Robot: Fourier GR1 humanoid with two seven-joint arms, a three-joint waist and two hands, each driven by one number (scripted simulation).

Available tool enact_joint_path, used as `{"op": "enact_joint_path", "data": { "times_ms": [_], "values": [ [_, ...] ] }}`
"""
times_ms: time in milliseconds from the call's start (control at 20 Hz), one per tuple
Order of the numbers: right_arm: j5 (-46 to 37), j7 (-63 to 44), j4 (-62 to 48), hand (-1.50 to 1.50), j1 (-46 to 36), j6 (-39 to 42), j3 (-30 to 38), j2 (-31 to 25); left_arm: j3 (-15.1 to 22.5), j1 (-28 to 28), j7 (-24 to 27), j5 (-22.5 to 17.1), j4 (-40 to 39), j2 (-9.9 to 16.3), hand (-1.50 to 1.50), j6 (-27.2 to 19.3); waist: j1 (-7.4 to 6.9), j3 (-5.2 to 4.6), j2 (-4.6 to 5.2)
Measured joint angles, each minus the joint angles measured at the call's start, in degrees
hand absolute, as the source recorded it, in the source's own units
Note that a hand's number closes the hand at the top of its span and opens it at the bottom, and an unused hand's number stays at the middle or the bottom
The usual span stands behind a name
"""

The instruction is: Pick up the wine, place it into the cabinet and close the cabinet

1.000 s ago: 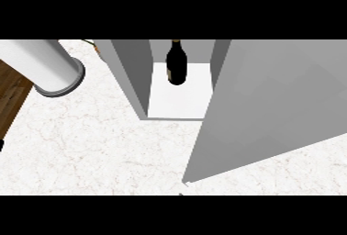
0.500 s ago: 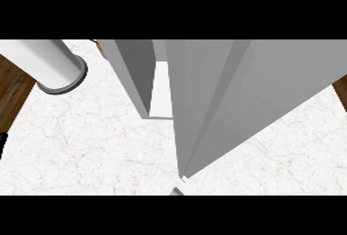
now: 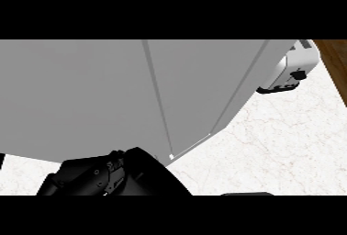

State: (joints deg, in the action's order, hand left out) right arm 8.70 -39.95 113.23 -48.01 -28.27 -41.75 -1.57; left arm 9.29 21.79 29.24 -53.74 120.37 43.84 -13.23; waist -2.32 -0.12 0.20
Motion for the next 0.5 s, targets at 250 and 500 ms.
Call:
{"op": "enact_joint_path", "data": {
  "times_ms": [250, 500],
  "values": [
    [4.2, 3.5, -12.6, 1.5, -12.0, -0.3, 5.9, 1.1, -0.8, 0.4, -0.6, 0.2, -0.6, -1.0, -1.5, 1.1, 0.01, 0.01, -0.05],
    [2.3, 7.5, -24.4, 1.5, -18.6, 3.8, 10.4, 1.3, -0.8, -1.3, -1.6, 1.0, -1.5, -2.7, -1.5, 0.0, 0.82, 0.03, -0.01]
  ]
}}
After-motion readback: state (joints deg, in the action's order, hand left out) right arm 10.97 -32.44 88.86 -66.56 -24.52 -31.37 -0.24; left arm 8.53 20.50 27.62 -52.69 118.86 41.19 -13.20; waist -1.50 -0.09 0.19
